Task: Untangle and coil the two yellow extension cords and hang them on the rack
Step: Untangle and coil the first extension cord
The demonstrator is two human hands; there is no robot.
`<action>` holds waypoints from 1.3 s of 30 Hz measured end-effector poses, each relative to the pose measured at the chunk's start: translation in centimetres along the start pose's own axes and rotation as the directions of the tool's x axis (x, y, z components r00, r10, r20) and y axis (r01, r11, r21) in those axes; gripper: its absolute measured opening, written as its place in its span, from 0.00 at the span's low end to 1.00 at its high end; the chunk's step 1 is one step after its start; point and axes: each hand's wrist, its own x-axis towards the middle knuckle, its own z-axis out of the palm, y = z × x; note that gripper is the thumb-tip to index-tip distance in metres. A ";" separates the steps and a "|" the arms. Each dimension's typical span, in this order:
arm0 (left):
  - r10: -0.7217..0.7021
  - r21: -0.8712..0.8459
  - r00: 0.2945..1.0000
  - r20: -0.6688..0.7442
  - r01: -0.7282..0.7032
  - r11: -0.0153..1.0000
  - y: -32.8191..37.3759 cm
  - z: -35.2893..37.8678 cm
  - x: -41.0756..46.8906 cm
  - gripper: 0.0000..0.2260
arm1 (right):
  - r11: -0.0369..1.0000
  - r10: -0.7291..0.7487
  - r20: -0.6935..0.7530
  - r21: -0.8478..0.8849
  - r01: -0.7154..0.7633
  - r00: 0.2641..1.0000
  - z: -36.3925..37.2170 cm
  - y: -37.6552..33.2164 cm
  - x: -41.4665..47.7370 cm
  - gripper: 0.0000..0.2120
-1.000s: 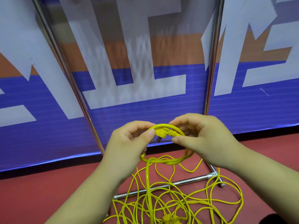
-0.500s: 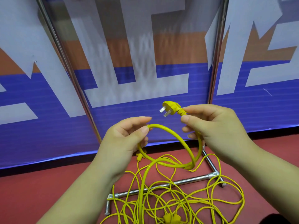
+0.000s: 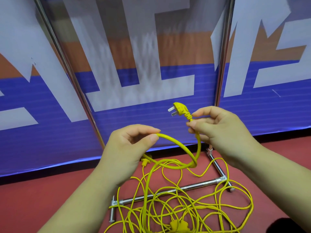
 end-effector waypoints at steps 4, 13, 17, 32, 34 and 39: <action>0.026 -0.025 0.995 -0.092 -0.028 0.999 -0.1 0.1 0.1 0.10 | 1.000 0.007 0.042 -0.028 -0.006 0.999 -0.2 0.1 0.1 0.08; -0.023 -0.112 0.981 -0.191 0.001 0.994 -1.1 0.1 0.8 0.08 | 0.974 0.157 0.153 -0.187 -0.128 0.976 -0.3 1.6 0.8 0.08; -0.055 -0.161 0.967 -0.248 0.015 0.987 -1.8 0.0 1.3 0.08 | 0.981 0.142 0.327 -0.172 -0.089 0.934 0.0 1.2 0.1 0.10; -0.287 -0.317 0.957 -0.044 0.259 0.912 -3.5 -0.5 1.6 0.12 | 0.998 -0.022 0.166 -0.054 0.031 0.986 0.1 0.8 0.1 0.07; -0.289 -0.317 0.957 -0.017 0.269 0.910 -3.7 -0.3 1.5 0.15 | 1.000 -0.018 0.108 0.018 0.017 0.994 -0.1 0.5 0.2 0.07; -0.257 -0.299 0.966 -0.023 0.239 0.924 -3.8 0.1 1.5 0.21 | 0.996 -0.019 0.001 0.086 0.019 1.000 -0.2 0.4 0.4 0.07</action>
